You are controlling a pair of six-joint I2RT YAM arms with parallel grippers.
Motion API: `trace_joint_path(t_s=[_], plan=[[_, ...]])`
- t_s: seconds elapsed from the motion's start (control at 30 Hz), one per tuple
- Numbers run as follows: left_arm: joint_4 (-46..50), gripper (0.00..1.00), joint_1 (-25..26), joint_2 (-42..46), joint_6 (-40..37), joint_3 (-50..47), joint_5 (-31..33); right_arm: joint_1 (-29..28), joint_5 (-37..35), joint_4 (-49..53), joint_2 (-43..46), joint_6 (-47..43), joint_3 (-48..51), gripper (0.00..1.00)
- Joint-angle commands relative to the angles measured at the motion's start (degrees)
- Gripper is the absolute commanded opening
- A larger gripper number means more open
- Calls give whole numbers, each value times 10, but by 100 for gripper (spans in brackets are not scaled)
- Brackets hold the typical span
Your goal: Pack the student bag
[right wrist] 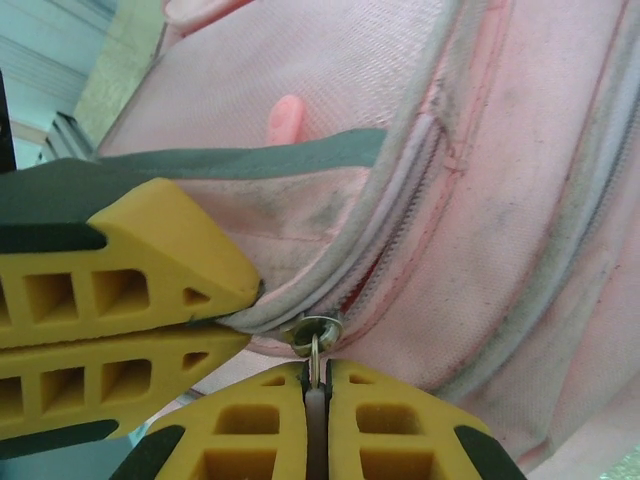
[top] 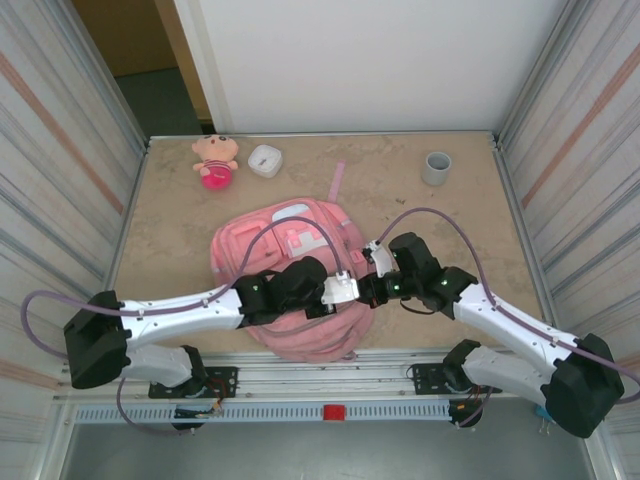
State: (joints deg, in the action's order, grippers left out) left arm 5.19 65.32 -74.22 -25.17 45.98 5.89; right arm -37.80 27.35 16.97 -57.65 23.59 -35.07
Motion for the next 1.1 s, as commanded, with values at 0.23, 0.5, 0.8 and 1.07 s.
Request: trace_joint_path(t_s=[0.23,0.5,0.8,1.07], plan=[[19,0,-8,78,-69,-47,-132,77,-52,-79,-49,32,-18,0],[20,0,-12,114,-93,-67,-190,125,-66,-147,-118,31,-54,0],[-21,31,-15,116,-11,-79,-89,126,-51,-115,-100,18,-62,34],[137,83,-21,171,354,13,125,103,-86,27,-78,-6,-144,82]])
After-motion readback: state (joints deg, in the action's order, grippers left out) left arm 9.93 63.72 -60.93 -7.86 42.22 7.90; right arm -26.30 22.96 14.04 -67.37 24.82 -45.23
